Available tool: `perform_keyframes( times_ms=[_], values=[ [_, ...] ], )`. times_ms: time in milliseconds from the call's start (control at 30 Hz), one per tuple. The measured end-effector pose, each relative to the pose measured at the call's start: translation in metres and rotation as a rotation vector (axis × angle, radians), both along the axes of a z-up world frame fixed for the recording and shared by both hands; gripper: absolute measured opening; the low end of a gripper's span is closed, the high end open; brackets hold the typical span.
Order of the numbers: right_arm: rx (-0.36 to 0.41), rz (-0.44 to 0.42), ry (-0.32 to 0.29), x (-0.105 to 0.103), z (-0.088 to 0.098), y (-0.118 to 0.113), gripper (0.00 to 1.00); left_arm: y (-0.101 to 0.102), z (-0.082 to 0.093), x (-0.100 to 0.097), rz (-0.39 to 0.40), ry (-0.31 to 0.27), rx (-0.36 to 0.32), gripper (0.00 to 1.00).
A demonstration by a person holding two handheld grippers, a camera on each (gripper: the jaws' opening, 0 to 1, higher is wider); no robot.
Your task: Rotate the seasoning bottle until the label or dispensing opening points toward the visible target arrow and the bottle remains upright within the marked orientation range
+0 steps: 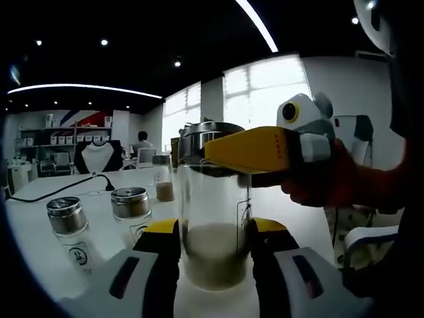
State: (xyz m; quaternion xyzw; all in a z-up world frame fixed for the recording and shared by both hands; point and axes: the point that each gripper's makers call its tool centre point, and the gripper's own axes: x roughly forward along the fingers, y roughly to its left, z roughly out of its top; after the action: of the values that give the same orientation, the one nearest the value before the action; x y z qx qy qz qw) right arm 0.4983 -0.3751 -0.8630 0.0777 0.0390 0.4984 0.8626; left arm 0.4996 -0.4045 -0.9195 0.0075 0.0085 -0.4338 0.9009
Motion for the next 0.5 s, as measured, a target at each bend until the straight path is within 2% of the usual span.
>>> perform_keyframes(
  times_ms=[67, 100, 167, 200, 333, 500],
  values=[
    [-0.041, -0.006, -0.011, 0.000, -0.001, 0.001, 0.38, 0.000, 0.000, 0.001, 0.003, -0.001, 0.004, 0.43],
    [-0.086, -0.015, -0.047, 0.000, 0.000, 0.000, 0.38, -0.001, 0.000, 0.001, 0.006, -0.004, 0.007, 0.43],
    [-0.149, -0.003, -0.167, -0.005, 0.005, 0.006, 0.37, -0.002, 0.002, 0.004, 0.013, -0.027, 0.004, 0.43],
    [-0.167, 0.002, -0.190, -0.007, 0.005, 0.007, 0.37, -0.003, 0.003, 0.004, 0.018, -0.032, 0.008, 0.43],
    [-0.133, 0.007, -0.121, 0.000, 0.001, 0.004, 0.37, -0.001, 0.001, 0.005, 0.017, -0.020, 0.014, 0.43],
    [-0.117, -0.007, -0.115, 0.007, 0.001, -0.003, 0.37, 0.007, 0.001, 0.002, 0.036, -0.040, 0.037, 0.44]
  ],
)
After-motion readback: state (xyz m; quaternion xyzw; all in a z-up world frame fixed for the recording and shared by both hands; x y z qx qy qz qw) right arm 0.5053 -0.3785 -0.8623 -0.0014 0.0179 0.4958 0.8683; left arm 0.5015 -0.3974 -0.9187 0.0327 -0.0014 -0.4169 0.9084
